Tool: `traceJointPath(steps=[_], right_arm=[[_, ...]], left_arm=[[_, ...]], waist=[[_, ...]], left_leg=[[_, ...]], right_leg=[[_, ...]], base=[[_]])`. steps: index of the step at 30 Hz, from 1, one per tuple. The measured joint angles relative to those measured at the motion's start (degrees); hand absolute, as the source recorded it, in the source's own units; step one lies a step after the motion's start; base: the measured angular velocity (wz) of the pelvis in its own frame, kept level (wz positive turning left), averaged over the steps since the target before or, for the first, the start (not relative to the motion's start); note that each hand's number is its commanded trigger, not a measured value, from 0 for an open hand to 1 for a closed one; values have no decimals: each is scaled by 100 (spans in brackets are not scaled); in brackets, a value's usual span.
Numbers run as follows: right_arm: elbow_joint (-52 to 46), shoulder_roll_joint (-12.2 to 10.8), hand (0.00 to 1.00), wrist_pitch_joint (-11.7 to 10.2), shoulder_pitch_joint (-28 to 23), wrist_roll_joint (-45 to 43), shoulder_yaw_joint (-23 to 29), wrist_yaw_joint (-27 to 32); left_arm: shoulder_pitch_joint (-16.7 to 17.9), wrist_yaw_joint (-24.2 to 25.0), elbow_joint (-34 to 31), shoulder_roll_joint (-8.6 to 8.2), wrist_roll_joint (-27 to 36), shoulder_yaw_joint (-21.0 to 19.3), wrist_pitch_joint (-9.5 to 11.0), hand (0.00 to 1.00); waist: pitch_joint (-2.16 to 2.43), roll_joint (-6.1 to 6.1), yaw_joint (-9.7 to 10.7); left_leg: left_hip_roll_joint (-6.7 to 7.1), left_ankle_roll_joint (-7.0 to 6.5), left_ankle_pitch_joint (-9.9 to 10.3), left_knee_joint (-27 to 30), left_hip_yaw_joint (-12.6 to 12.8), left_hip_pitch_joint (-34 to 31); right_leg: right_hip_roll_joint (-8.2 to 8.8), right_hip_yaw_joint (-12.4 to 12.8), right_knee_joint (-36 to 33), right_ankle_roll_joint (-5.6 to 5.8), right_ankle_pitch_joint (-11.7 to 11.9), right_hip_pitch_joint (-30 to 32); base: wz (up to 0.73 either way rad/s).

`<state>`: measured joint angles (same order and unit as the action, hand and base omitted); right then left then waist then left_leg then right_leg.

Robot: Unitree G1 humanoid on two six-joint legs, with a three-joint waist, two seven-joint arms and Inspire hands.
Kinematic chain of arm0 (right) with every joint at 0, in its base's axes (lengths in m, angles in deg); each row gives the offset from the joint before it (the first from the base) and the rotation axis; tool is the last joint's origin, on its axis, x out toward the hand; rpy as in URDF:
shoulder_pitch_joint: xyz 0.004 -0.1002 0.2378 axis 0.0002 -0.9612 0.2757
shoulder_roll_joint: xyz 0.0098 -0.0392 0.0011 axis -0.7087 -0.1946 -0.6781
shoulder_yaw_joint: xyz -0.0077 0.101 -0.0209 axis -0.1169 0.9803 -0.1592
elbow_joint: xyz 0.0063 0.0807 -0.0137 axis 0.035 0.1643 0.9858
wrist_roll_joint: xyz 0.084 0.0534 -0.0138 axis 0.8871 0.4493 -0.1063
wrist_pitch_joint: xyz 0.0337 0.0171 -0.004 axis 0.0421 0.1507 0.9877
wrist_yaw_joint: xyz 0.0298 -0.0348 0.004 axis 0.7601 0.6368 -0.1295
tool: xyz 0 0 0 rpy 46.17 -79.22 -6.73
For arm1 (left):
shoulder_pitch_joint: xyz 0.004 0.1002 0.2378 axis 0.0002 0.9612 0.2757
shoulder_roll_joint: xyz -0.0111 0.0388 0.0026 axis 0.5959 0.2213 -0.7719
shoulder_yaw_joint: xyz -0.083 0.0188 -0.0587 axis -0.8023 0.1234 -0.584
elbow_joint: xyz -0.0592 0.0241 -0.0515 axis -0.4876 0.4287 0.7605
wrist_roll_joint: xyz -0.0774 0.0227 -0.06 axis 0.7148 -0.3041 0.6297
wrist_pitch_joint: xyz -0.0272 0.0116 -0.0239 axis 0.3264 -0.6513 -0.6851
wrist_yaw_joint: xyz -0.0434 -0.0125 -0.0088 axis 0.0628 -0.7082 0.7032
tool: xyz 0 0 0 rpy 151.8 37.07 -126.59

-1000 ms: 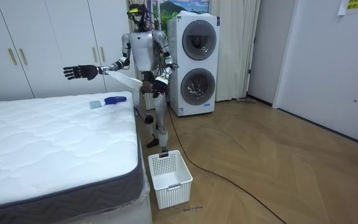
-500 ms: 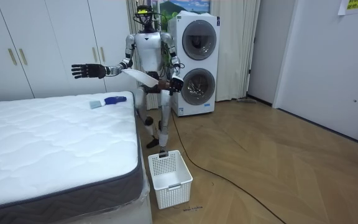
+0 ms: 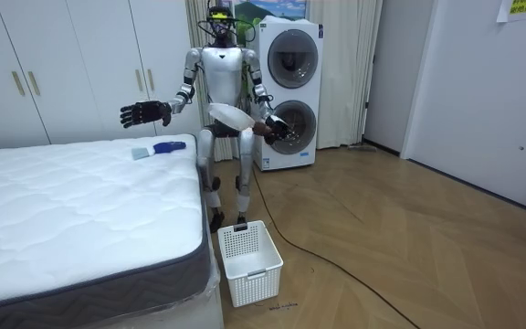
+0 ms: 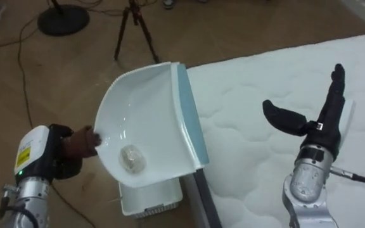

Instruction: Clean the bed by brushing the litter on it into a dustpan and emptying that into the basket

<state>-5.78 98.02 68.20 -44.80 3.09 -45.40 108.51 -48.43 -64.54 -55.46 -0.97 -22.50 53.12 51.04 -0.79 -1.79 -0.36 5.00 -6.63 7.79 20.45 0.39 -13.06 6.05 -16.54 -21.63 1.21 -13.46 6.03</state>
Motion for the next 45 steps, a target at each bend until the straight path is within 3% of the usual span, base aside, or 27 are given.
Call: traceJointPath(steps=[3,6,10,12,15,19,26,29,30,33,37,41,45], right_arm=[[92,0,0,7,126,-7,0,-16],[316,1,0,2,222,10,-33,-16],[513,0,0,-78,311,2,-283,27],[674,0,0,-122,354,-24,-389,29],[1278,0,0,-122,745,-26,-390,35],[1791,0,0,-144,974,-14,-452,39],[2113,0,0,-192,976,-14,-632,19],[2111,0,0,-192,986,-202,-667,23],[2113,0,0,-192,989,-248,-672,22],[2113,0,0,-191,983,-252,-736,15],[2109,1,0,-166,983,-252,-891,20],[2112,3,0,-40,1008,-251,-927,-1],[2112,19,0,122,1027,-333,-940,-56]], left_arm=[[-78,-47,93,-12,-4,-22,-1,100],[-82,-104,429,-30,-10,-22,-23,100],[-188,-268,1061,20,76,-33,-68,100],[-341,-386,1427,31,129,-43,-124,100],[-806,-548,2134,77,122,-30,-129,100],[-1386,-826,2899,348,129,165,-153,100],[-1869,-1094,3260,694,114,453,-205,100],[-2000,-1105,3260,824,107,632,-254,100],[-2074,-1103,3261,877,82,737,-309,100],[-2206,-1100,3261,947,-158,920,-467,100],[-2353,-1094,3270,1046,-303,1129,-600,100],[-2589,-895,3359,1141,-359,1443,-826,100],[-2797,-797,3348,1318,-790,1443,-980,100]], waist=[[-4,-15,-182],[-13,-40,-429],[-26,-92,-477],[-54,-163,-474],[-73,-209,-484],[-99,-183,-434],[-185,-34,-178],[-189,-2,-58],[-193,5,11],[-197,26,139],[-202,70,203],[-236,164,310],[-238,238,378]], left_leg=[[66,57,-99,-92,-207,-173],[66,62,-110,-126,-218,-184],[73,61,-109,-92,-245,-353],[74,57,-107,-14,-294,-536],[68,47,-102,196,-313,-823],[79,26,-85,379,-315,-1142],[261,-38,-74,689,-327,-1762],[366,-44,-75,829,-322,-2075],[400,-48,-74,930,-320,-2193],[483,-62,-63,1047,-310,-2380],[484,-98,-29,1256,-282,-2661],[487,-102,-7,1492,-214,-3009],[500,-73,9,1728,-124,-3344]], right_leg=[[-28,-90,103,-65,22,16],[-34,-109,145,-66,22,18],[-10,-187,66,-60,19,200],[-3,-221,10,-59,18,366],[3,-207,-123,-49,11,676],[38,-218,-331,-46,-3,1004],[300,-202,-981,-20,-216,1740],[405,-43,-1382,0,-295,2169],[422,79,-1536,-1,-333,2340],[517,60,-1761,-12,-344,2632],[513,100,-1943,-26,-381,2895],[492,367,-2221,-18,-384,3298],[512,502,-2545,-5,-460,3670]], base=[[44],[6],[1],[8],[2],[0],[4],[10],[13],[12],[0],[-1],[-2]])
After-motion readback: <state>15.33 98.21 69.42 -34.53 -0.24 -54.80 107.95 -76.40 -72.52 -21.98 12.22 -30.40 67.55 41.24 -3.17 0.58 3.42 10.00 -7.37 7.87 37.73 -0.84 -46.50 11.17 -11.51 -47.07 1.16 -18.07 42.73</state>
